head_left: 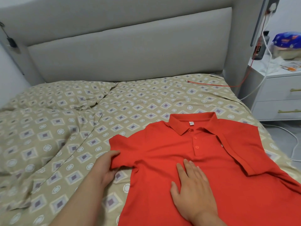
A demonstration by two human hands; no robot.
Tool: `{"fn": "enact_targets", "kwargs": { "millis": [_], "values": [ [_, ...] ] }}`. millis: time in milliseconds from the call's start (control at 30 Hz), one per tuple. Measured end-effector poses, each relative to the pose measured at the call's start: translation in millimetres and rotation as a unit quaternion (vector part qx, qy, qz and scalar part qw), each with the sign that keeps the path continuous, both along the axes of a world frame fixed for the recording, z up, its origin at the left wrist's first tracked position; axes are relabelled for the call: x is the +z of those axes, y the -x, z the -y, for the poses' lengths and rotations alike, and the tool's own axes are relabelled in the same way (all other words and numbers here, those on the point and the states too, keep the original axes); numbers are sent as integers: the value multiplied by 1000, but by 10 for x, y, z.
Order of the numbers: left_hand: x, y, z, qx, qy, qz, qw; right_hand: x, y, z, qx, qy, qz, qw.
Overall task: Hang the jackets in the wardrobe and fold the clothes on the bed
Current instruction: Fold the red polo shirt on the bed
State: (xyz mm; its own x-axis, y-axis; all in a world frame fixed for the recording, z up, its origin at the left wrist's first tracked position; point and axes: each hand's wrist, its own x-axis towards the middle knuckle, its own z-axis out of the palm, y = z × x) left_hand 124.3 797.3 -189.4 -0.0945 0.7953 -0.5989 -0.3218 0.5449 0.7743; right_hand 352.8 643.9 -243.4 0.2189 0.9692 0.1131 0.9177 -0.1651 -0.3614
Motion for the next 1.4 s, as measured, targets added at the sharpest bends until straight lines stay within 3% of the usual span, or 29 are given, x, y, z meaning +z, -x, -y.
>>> {"fn": "enact_targets", "kwargs": {
  "millis": [67, 100, 200, 267, 333, 400, 433, 533, 600, 767, 1033, 1167, 1400],
  "values": [
    [105, -83, -19, 7, -11, 78, 997, 14, 12, 8, -1, -2, -9, 1000],
    [169, -158, -45, 7, -18, 75, 997, 18, 16, 10, -1, -5, -13, 1000],
    [339, -598, -174, -39, -117, -28, 992, 18, 4, -5, 2, -5, -25, 1000],
    [349, -985, -170, -109, -193, -138, 965, 11, 3, -9, 10, 1, -24, 1000],
    [197, -1286, -51, -239, -244, -269, 900, 36, 11, -3, 9, 7, -14, 1000],
    [-33, -1403, 96, -350, -252, -404, 807, 76, 24, 17, 2, 19, -9, 1000],
    [-100, -1405, 165, -357, -264, -444, 778, 83, 22, 33, -2, 19, -5, 1000],
    [-70, -1220, 364, -309, -322, -436, 782, 93, 10, 29, -6, 21, -2, 1000],
    [-151, -980, 577, -275, -355, -482, 752, 73, 3, 22, 3, 25, -1, 1000],
    [-409, -580, 1455, -313, -324, -686, 571, 12, 9, -10, 5, 5, 5, 1000],
    [-379, -615, 1477, -357, -230, -713, 558, 101, -142, 163, 88, 76, 57, 992],
    [-384, -615, 1474, -363, -220, -703, 570, 133, -519, 865, 99, 96, 77, 987],
    [-375, -616, 1581, -363, -211, -722, 550, 181, -1292, 2389, 11, 123, 90, 988]
  ]
}}
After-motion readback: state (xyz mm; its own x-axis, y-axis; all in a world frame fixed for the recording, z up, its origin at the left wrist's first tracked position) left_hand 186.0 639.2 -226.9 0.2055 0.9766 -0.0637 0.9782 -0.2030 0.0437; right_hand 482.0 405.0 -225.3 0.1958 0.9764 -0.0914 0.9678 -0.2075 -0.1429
